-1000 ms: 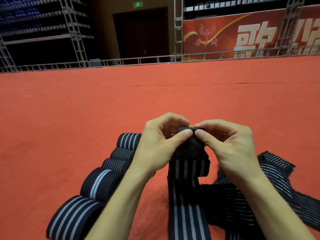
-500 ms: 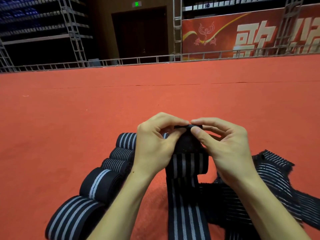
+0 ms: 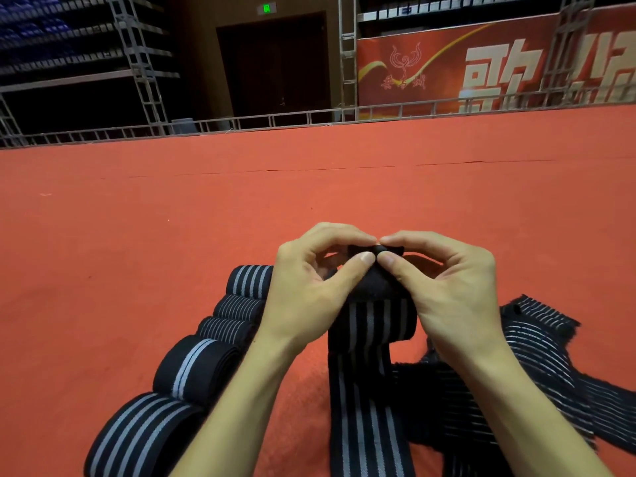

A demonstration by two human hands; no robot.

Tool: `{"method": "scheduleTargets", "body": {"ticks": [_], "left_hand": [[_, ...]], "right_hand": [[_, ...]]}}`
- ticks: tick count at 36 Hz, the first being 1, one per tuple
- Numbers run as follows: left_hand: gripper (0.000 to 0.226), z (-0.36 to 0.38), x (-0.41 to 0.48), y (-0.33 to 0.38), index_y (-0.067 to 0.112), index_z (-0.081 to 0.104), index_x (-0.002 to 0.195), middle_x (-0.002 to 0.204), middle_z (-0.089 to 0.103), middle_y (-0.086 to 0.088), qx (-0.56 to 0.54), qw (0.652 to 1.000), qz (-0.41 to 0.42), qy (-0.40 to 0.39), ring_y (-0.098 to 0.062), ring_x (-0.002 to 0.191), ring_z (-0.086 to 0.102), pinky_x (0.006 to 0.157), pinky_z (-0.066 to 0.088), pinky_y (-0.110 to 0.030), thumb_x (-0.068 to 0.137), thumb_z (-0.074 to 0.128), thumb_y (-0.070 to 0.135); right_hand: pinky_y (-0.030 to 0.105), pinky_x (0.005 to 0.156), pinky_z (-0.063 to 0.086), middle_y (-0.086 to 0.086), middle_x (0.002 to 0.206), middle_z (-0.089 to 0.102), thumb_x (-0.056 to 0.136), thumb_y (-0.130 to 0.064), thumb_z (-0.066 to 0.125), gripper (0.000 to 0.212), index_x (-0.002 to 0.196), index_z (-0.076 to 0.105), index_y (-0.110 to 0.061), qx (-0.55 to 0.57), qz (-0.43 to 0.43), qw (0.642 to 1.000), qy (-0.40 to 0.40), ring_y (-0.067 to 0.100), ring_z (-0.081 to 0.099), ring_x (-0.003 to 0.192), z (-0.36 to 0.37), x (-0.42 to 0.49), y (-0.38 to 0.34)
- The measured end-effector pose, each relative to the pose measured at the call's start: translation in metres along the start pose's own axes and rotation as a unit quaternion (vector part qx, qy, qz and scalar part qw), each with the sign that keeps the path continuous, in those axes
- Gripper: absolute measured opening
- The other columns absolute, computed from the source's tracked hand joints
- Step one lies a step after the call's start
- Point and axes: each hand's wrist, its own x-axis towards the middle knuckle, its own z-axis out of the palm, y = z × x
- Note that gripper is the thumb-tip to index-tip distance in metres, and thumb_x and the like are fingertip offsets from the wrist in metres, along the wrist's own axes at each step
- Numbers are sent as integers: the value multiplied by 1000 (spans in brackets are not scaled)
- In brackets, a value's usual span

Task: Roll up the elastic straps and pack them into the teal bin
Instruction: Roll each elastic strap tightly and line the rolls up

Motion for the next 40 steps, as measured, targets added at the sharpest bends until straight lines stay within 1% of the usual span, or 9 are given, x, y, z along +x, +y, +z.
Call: {"method": "scheduleTargets", "body": {"ticks": [5, 10, 15, 18, 21, 25, 28, 33, 40], "left_hand": [[8, 4, -1, 3, 18, 72, 90, 87, 71, -3, -65, 995, -78, 11, -9, 70, 64, 57, 49, -20, 90, 68, 11], [8, 2, 0, 5, 15, 74, 89, 84, 71, 0, -83, 991, -102, 15, -20, 66, 64, 56, 51, -27, 88, 69, 8], [14, 1, -1, 6, 12, 73, 85, 76, 70, 0, -109, 989, -94, 37, -13, 58, 63, 51, 49, -23, 85, 70, -2], [18, 2, -2, 6, 12, 72, 84, 68, 69, 0, -120, 988, -88, 45, -9, 54, 62, 50, 47, -20, 84, 69, -5], [21, 2, -2, 5, 14, 73, 83, 68, 72, -5, -118, 990, -65, 50, -12, 58, 65, 54, 49, -22, 85, 69, -6], [20, -1, -1, -1, 18, 75, 84, 83, 74, -14, -110, 992, -32, 58, -21, 75, 70, 67, 56, -31, 82, 74, -1], [18, -1, 0, -3, 16, 75, 87, 92, 73, -12, -83, 995, 1, 64, -18, 82, 70, 72, 55, -27, 81, 75, -1], [19, 3, 0, -7, 14, 71, 91, 93, 67, -4, 6, 992, 111, 61, -8, 89, 65, 80, 49, -18, 80, 72, -1], [21, 0, 2, -11, 10, 69, 92, 93, 64, -10, 59, 972, 219, 63, -16, 88, 66, 80, 49, -23, 81, 70, -7]], "right_hand": [[22, 75, 57, -2, 88, 76, 79, 6, 75, 21, 86, 75, -14, 7, -17, 1000, -3, 9, 73, 78, -2, 1, -1], [26, 78, 58, 1, 89, 76, 79, 6, 76, 20, 87, 75, -12, -1, -24, 1000, 0, 14, 74, 80, -2, 0, 1], [27, 75, 58, -3, 88, 76, 80, 2, 76, 22, 89, 74, -18, 10, 18, 1000, -8, 15, 74, 80, -1, -1, -1], [30, 74, 59, -4, 94, 76, 86, -8, 73, 20, 99, 72, -23, -4, 67, 997, -26, 13, 73, 85, -2, 1, 0], [34, 76, 60, -5, 96, 75, 89, -19, 68, 14, 103, 70, -23, -8, 106, 992, -65, 10, 71, 94, -2, 1, 0], [34, 81, 60, 6, 97, 76, 79, -34, 66, 29, 103, 71, -18, 62, 129, 984, -106, 20, 72, 96, -2, -1, -3], [35, 82, 59, 12, 94, 76, 79, -33, 64, 30, 101, 72, -13, 125, 160, 975, -90, 24, 73, 92, 0, -1, -5], [41, 84, 58, 7, 86, 75, 74, -35, 67, 30, 91, 74, -11, 138, 171, 974, -50, 19, 72, 85, 3, -2, -9], [51, 86, 57, 8, 85, 75, 71, -31, 70, 30, 91, 73, -8, 143, 171, 974, -46, 23, 72, 83, 4, -1, -16]]}}
